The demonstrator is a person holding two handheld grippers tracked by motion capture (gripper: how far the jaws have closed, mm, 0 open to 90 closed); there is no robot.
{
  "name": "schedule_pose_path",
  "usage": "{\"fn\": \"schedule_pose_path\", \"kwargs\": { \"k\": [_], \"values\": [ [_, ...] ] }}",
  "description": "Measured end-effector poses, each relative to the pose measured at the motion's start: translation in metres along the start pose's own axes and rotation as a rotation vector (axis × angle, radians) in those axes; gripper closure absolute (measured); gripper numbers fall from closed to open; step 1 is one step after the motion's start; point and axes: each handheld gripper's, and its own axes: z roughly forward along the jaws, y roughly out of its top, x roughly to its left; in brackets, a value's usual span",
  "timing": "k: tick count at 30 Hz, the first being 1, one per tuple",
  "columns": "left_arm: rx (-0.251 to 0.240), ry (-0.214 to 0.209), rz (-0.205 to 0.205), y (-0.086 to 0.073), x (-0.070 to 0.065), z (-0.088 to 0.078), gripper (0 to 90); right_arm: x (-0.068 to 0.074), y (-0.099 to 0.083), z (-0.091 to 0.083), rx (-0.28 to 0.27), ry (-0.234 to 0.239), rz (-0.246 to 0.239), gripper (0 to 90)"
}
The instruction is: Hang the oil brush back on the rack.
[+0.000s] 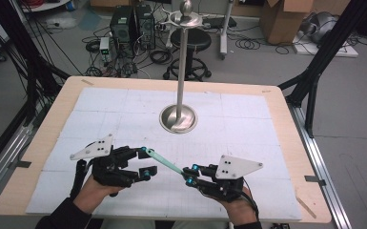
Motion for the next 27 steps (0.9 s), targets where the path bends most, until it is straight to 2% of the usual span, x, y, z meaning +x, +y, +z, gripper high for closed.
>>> {"fn": "schedule_pose_path", "kwargs": {
  "k": [6,12,16,21,27],
  "values": [
    [0.004,-0.014,-0.016,0.002,-0.001,0.006,48.6,0.003,0.0,0.007,0.013,0.007,-0.011,82.5],
    [-0.007,-0.004,-0.047,0.003,0.0,0.005,60.8,0.004,-0.003,0.011,0.006,0.007,-0.013,82.4],
    [-0.015,0.0,-0.059,0.004,0.001,0.005,72.3,0.005,-0.003,0.013,0.002,0.006,-0.016,82.4],
    [-0.028,-0.018,-0.116,0.005,0.001,0.006,76.0,0.006,-0.003,0.013,0.004,0.001,-0.019,82.4],
    [-0.04,-0.044,-0.132,0.006,0.0,0.006,78.3,0.007,-0.003,0.013,-0.003,0.001,-0.025,82.3]
  ]
}}
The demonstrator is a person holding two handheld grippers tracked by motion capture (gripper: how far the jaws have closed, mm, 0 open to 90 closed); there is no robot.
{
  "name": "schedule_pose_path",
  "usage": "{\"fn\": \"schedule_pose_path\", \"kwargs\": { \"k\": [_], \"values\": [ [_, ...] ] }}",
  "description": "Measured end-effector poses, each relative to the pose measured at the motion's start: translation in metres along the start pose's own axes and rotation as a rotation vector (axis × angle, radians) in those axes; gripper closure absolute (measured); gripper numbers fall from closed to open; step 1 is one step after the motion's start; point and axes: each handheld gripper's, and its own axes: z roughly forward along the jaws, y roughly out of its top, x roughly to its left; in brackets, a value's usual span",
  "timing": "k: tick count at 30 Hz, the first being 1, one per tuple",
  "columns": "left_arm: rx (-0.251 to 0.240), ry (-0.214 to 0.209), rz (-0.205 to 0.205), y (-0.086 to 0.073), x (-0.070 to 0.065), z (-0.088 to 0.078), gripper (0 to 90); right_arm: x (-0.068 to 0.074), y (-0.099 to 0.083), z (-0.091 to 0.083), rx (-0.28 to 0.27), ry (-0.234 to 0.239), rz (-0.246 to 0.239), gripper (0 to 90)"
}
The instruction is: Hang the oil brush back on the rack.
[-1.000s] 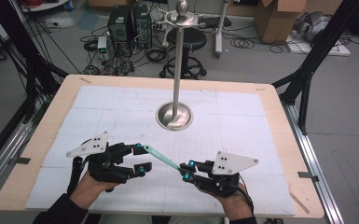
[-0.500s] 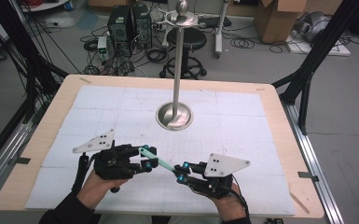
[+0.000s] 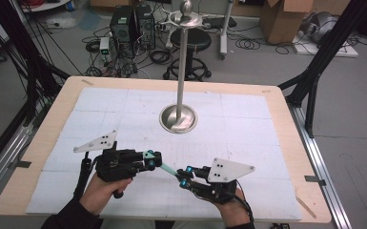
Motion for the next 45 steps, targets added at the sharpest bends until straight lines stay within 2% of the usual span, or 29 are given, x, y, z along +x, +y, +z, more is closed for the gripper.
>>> {"fn": "schedule_pose_path", "kwargs": {
  "k": [5,11,12,13,14,15,18,19,20,21,22,23,24,25,27,31,34,37,39,41,42,43,44,45],
  "values": [
    [-0.019,-0.013,0.005,0.001,-0.001,-0.001,78.8,0.002,0.001,-0.001,-0.022,0.001,-0.011,82.1],
    [-0.03,-0.011,0.036,0.005,-0.005,-0.001,79.9,0.002,0.002,-0.001,-0.037,-0.004,-0.014,79.9],
    [-0.032,-0.02,0.029,0.006,-0.005,-0.001,80.2,0.002,0.002,0.0,-0.043,0.0,-0.002,74.3],
    [-0.03,-0.025,0.033,0.007,-0.006,-0.002,80.6,0.001,0.003,0.0,-0.049,-0.009,0.012,60.2],
    [-0.03,-0.025,0.033,0.007,-0.006,-0.002,80.9,0.001,0.003,0.0,-0.049,-0.009,0.012,60.2],
    [-0.01,-0.024,0.058,0.01,-0.008,-0.002,81.3,-0.003,0.002,0.0,-0.056,-0.014,0.059,49.8],
    [0.015,-0.046,0.078,0.014,-0.011,-0.001,82.6,-0.006,0.002,-0.003,-0.071,0.01,0.082,40.7],
    [0.022,-0.056,0.083,0.015,-0.012,-0.001,82.7,-0.007,0.002,-0.004,-0.067,0.03,0.09,39.6],
    [0.022,-0.056,0.083,0.015,-0.012,-0.001,82.7,-0.007,0.002,-0.004,-0.067,0.03,0.09,39.6],
    [0.043,-0.072,0.1,0.017,-0.015,0.0,82.8,-0.008,0.002,-0.004,-0.053,0.068,0.098,39.1],
    [0.043,-0.072,0.1,0.017,-0.015,0.0,82.8,-0.008,0.002,-0.003,-0.041,0.087,0.102,39.6],
    [0.067,-0.086,0.124,0.02,-0.017,0.001,82.9,-0.008,0.003,-0.002,-0.029,0.105,0.107,40.6],
    [0.067,-0.086,0.124,0.02,-0.017,0.001,82.9,-0.008,0.003,-0.002,-0.029,0.105,0.107,40.6],
    [0.088,-0.101,0.144,0.023,-0.019,0.003,82.9,-0.006,0.004,0.002,-0.009,0.153,0.104,45.7],
    [0.105,-0.122,0.163,0.027,-0.021,0.004,82.9,-0.003,0.006,0.007,0.015,0.2,0.09,52.9],
    [0.149,-0.156,0.197,0.032,-0.026,0.006,82.9,-0.001,0.008,0.015,0.037,0.259,0.079,67.2],
    [0.157,-0.174,0.207,0.034,-0.027,0.007,82.9,0.001,0.008,0.018,0.043,0.291,0.072,77.1],
    [0.162,-0.179,0.218,0.034,-0.027,0.007,82.9,0.002,0.008,0.02,0.039,0.308,0.057,83.1],
    [0.161,-0.169,0.23,0.033,-0.027,0.007,82.8,0.002,0.007,0.021,0.041,0.302,0.066,83.7],
    [0.145,-0.154,0.225,0.033,-0.027,0.007,82.4,0.002,0.007,0.022,0.042,0.295,0.067,83.9],
    [0.122,-0.142,0.225,0.032,-0.026,0.006,80.6,0.001,0.006,0.022,0.022,0.272,0.078,84.3],
    [0.098,-0.116,0.229,0.031,-0.025,0.004,80.6,0.001,0.006,0.022,0.022,0.272,0.078,84.3],
    [0.068,-0.074,0.216,0.03,-0.024,0.003,51.6,-0.003,0.006,0.022,0.001,0.242,0.094,84.5],
    [0.022,0.006,0.201,0.028,-0.02,-0.005,41.1,-0.005,0.005,0.021,-0.006,0.223,0.097,84.6]
  ]
}}
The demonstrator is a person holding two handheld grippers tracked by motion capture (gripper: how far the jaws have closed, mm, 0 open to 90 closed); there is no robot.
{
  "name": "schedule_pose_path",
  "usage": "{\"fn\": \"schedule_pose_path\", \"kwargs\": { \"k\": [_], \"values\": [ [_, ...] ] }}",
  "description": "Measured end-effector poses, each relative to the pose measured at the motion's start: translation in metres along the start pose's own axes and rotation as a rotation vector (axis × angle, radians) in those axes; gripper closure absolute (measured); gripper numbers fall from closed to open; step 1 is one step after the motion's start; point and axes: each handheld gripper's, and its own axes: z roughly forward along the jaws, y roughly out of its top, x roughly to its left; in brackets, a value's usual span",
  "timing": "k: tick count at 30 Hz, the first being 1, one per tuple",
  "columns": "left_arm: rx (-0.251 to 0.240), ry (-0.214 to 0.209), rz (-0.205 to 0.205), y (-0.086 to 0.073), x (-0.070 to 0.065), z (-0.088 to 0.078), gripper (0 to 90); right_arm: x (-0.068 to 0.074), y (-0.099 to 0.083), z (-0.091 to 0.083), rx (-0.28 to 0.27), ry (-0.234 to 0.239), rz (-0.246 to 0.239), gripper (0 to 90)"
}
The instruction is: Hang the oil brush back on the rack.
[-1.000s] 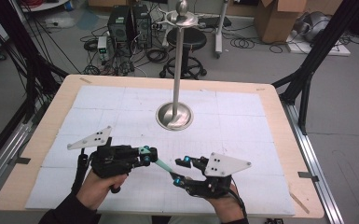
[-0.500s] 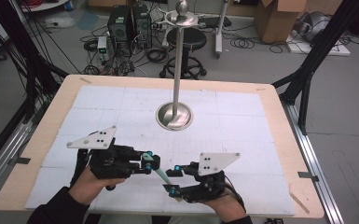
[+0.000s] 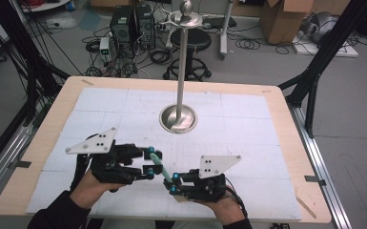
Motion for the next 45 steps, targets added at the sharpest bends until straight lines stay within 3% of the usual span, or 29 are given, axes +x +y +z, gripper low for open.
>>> {"fn": "schedule_pose_path", "kwargs": {
  "k": [1,2,3,4,5,6,7,8,11,19,23,32,35,40,45],
  "values": [
    [0.0,0.0,0.0,0.0,0.0,0.0,36.1,-0.002,0.0,-0.001,-0.002,-0.021,0.007,84.6],
    [-0.047,0.048,-0.003,-0.006,0.004,-0.014,35.1,-0.005,0.0,-0.003,-0.008,-0.048,0.013,84.6],
    [-0.047,0.048,-0.003,-0.006,0.004,-0.014,33.8,-0.007,0.0,-0.004,-0.014,-0.077,0.018,84.6],
    [-0.082,0.099,-0.01,-0.014,0.009,-0.029,32.0,-0.009,0.0,-0.005,-0.02,-0.103,0.022,84.7],
    [-0.082,0.099,-0.01,-0.014,0.009,-0.029,30.6,-0.009,0.0,-0.005,-0.02,-0.103,0.022,84.7],
    [-0.071,0.155,-0.007,-0.022,0.015,-0.042,28.0,-0.015,0.003,-0.007,-0.044,-0.147,0.023,84.7],
    [-0.071,0.155,-0.007,-0.022,0.015,-0.042,24.3,-0.015,0.003,-0.007,-0.044,-0.147,0.023,84.7],
    [-0.063,0.212,-0.006,-0.03,0.018,-0.052,21.6,-0.021,0.008,-0.007,-0.076,-0.177,0.023,84.7],
    [-0.046,0.268,0.002,-0.04,0.021,-0.066,17.3,-0.031,0.017,-0.005,-0.121,-0.187,0.018,84.6],
    [-0.043,0.329,-0.006,-0.061,0.032,-0.09,17.9,-0.062,0.044,-0.007,-0.185,-0.205,0.022,84.6],
    [-0.036,0.344,0.015,-0.061,0.035,-0.094,18.0,-0.079,0.057,-0.014,-0.22,-0.223,0.038,84.6],
    [-0.042,0.36,0.013,-0.062,0.038,-0.1,17.9,-0.11,0.079,-0.022,-0.244,-0.26,0.063,84.5],
    [-0.049,0.365,0.006,-0.063,0.039,-0.101,17.9,-0.121,0.099,-0.027,-0.282,-0.254,0.061,84.5],
    [-0.019,0.376,0.025,-0.064,0.04,-0.102,17.8,-0.134,0.123,-0.027,-0.262,-0.239,0.054,84.5],
    [-0.024,0.379,0.023,-0.064,0.04,-0.104,17.8,-0.142,0.135,-0.026,-0.256,-0.232,0.054,84.4]
  ]
}}
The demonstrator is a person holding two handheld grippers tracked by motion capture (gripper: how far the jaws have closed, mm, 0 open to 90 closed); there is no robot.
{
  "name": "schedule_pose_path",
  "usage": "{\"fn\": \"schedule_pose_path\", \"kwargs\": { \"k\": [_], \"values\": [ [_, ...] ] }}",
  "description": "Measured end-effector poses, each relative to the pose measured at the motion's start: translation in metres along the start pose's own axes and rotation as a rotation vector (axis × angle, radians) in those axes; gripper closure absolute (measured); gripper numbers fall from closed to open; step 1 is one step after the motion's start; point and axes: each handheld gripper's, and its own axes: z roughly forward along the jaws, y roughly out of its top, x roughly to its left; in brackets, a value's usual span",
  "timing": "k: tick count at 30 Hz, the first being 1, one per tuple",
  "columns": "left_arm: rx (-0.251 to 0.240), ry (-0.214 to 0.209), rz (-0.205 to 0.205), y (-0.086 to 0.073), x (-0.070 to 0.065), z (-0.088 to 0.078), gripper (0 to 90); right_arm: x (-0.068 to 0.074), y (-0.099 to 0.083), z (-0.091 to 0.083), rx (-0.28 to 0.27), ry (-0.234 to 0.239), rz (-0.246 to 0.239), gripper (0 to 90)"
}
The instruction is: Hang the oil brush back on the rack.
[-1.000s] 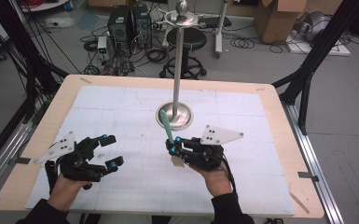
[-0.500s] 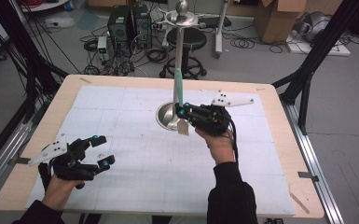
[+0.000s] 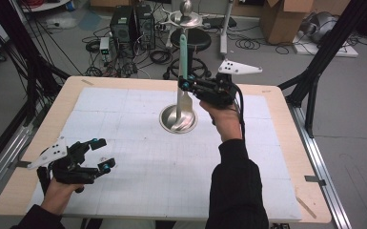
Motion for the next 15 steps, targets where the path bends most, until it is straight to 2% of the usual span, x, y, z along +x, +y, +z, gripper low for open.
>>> {"fn": "schedule_pose_path", "kwargs": {
  "k": [6,15],
  "values": [
    [0.008,0.008,-0.005,-0.002,0.002,-0.001,17.9,-0.013,0.001,0.006,0.016,-0.009,0.028,84.4],
    [0.005,0.007,-0.017,-0.002,0.003,-0.002,17.9,-0.021,0.001,0.008,0.02,-0.007,0.049,84.4]
  ]
}}
